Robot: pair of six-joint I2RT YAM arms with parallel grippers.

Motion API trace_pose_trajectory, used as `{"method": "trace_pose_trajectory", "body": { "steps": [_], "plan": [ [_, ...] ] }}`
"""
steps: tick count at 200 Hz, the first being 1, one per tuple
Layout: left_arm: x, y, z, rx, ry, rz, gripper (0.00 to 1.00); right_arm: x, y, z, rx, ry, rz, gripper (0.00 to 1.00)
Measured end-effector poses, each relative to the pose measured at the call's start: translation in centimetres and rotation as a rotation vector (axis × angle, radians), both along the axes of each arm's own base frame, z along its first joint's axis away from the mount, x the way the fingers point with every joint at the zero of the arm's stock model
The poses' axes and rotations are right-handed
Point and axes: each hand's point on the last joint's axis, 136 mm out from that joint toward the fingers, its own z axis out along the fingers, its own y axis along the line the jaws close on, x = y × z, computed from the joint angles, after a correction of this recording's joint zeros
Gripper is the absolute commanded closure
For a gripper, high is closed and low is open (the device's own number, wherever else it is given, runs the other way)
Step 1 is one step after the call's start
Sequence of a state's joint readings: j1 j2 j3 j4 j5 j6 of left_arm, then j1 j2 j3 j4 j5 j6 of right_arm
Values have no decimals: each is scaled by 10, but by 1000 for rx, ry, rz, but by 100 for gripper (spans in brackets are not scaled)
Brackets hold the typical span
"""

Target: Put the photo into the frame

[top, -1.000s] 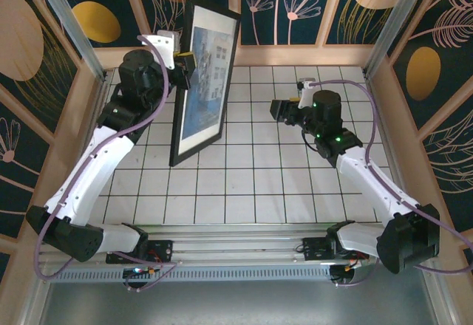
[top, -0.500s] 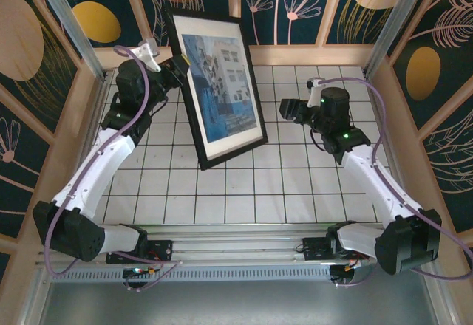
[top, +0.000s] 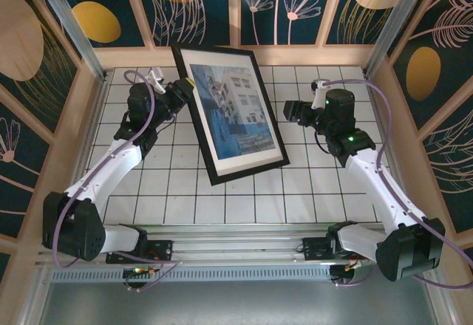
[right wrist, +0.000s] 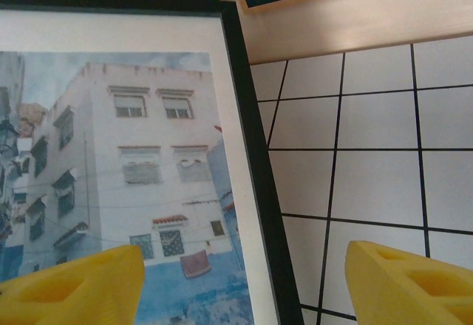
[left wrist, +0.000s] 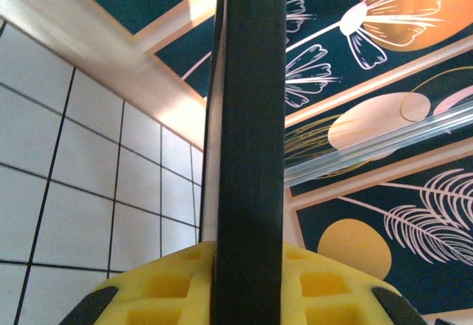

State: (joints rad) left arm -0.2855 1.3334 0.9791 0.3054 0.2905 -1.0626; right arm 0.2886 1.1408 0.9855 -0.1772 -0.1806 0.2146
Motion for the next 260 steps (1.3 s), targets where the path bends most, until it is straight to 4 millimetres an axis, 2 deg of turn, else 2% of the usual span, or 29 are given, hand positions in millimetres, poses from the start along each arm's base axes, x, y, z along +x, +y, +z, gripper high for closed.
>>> {"method": "trace_pose_trajectory", "body": {
  "steps": [49, 183, 219, 260],
  "plan": [
    [-8, 0, -34, -66, 63, -31, 100, 0, 1, -11, -6, 28, 3, 27],
    [-22, 7, -128, -186, 266, -81, 100, 3, 8, -65, -11, 135, 10, 27],
    [-21, 6, -145, -188, 298, -80, 88, -2, 7, -87, -9, 167, 4, 27],
    [-16, 7, -160, -180, 311, -78, 85, -2, 7, -108, 2, 196, -6, 27]
  ]
}}
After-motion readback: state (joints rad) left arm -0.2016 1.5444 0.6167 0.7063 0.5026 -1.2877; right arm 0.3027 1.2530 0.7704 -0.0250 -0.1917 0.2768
